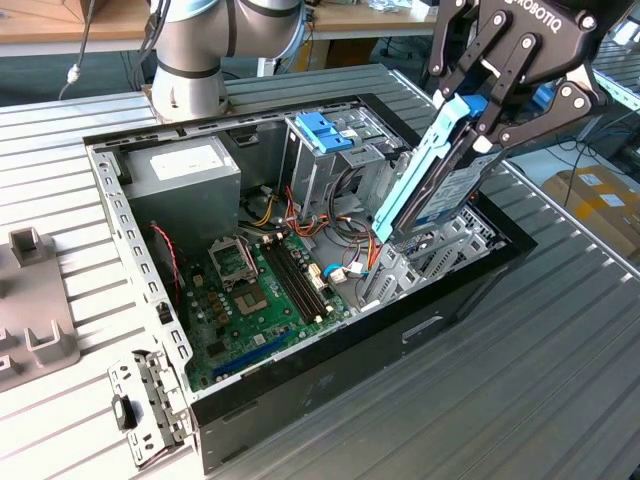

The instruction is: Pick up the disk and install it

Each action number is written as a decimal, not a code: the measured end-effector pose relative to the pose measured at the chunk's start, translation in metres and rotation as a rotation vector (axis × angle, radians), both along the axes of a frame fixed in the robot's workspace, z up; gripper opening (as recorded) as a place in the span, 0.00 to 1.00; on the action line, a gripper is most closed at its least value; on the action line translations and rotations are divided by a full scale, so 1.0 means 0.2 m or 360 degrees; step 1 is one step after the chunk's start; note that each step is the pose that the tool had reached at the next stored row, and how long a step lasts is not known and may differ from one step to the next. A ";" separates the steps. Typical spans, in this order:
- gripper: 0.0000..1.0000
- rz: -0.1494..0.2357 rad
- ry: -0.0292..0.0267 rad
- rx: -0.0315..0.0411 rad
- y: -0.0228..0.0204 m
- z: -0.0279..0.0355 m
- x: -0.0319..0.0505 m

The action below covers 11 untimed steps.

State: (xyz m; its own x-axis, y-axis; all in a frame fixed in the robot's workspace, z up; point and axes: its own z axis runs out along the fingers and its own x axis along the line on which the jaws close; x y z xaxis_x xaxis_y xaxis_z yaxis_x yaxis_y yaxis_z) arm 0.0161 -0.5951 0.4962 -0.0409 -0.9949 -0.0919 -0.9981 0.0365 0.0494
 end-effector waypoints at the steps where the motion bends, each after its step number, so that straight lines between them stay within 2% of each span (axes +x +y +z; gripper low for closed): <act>1: 0.37 0.0000 0.00000 0.0000 0.000 -0.002 0.003; 11: 0.37 0.0000 0.00000 0.0000 -0.005 -0.015 0.020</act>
